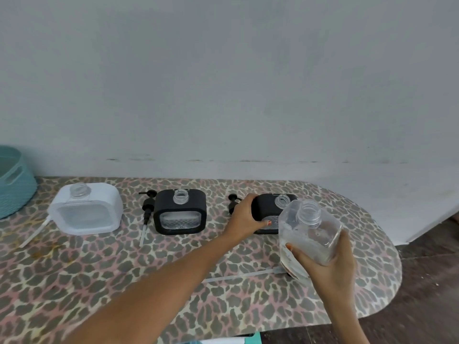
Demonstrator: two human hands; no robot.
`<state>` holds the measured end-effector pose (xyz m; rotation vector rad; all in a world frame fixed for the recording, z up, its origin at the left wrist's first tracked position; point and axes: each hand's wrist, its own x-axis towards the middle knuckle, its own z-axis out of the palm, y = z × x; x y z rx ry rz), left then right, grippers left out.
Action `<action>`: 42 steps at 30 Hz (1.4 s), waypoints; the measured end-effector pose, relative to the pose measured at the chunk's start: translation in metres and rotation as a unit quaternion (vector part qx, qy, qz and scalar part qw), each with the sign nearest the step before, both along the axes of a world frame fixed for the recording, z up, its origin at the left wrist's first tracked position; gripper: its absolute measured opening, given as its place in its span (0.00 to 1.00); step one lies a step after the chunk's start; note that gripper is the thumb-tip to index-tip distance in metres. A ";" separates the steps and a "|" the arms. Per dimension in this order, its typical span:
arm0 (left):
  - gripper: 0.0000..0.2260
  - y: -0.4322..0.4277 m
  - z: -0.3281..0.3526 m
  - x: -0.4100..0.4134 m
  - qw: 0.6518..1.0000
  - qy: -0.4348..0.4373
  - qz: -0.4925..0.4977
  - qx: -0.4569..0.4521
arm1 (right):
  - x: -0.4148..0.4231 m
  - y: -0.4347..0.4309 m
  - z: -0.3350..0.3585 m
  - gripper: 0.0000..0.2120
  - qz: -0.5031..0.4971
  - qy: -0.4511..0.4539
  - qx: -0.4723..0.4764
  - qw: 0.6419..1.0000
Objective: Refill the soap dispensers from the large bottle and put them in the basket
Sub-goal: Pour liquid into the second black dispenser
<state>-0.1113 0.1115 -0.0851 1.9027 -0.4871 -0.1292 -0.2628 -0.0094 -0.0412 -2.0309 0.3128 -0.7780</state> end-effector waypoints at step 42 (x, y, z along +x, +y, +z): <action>0.23 0.315 0.073 -0.091 0.990 -0.027 0.109 -0.082 | 0.009 0.158 0.044 0.30 0.126 -0.032 -0.155 0.979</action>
